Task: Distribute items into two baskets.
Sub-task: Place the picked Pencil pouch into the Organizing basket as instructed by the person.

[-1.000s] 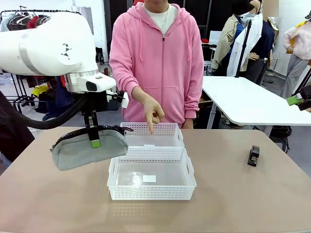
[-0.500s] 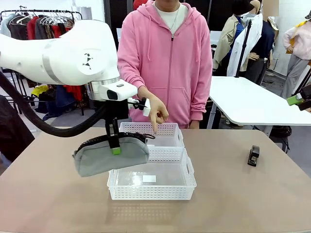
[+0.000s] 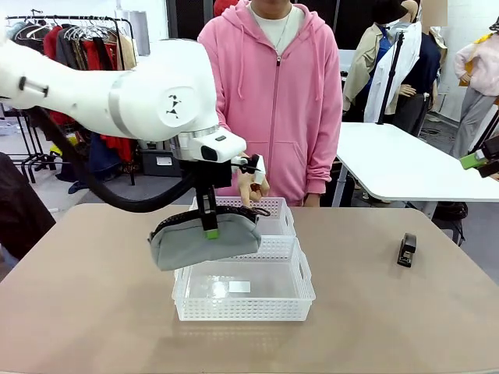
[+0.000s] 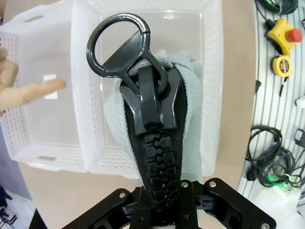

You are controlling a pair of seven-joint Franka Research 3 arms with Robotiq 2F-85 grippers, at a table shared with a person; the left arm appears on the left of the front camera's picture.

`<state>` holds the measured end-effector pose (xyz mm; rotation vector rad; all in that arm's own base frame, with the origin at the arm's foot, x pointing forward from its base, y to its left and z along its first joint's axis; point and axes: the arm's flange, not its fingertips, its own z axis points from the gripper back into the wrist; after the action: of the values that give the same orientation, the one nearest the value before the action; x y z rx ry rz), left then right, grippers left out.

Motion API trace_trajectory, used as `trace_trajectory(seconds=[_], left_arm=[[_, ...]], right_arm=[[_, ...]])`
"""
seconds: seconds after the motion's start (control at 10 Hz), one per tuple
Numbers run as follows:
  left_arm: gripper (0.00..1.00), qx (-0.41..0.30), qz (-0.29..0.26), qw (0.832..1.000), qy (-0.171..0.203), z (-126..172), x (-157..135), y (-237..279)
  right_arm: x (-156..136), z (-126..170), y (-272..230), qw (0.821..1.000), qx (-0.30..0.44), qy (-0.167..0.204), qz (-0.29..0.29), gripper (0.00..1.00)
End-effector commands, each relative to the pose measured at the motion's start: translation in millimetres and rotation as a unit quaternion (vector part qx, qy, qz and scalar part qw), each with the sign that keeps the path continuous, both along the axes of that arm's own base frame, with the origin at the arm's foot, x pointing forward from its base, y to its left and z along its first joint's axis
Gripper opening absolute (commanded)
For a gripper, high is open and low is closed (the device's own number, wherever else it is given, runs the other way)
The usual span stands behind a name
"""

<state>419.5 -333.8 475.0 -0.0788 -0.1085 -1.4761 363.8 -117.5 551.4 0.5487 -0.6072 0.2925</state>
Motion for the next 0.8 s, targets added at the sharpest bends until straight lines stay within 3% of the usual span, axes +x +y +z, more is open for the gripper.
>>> trace_trajectory(seconds=[0.0, 0.4, 0.7], left_arm=[[0.0, 0.012, -0.007, 1.0, -0.008, -1.5, 8.4, -22.8], [0.0, 0.032, -0.053, 0.998, -0.008, -28.7, -1.8, -62.0], [0.0, 0.049, -0.049, 0.996, -0.059, -51.7, 4.7, -69.5]], right_arm=[[0.9, 1.7, 1.1, 1.0, 0.011, -0.007, 0.003, 1.0], [0.9, 1.7, 1.1, 1.0, 0.011, -0.007, 0.003, 1.0], [0.9, 1.7, 1.1, 1.0, 0.011, -0.007, 0.003, 1.0]])
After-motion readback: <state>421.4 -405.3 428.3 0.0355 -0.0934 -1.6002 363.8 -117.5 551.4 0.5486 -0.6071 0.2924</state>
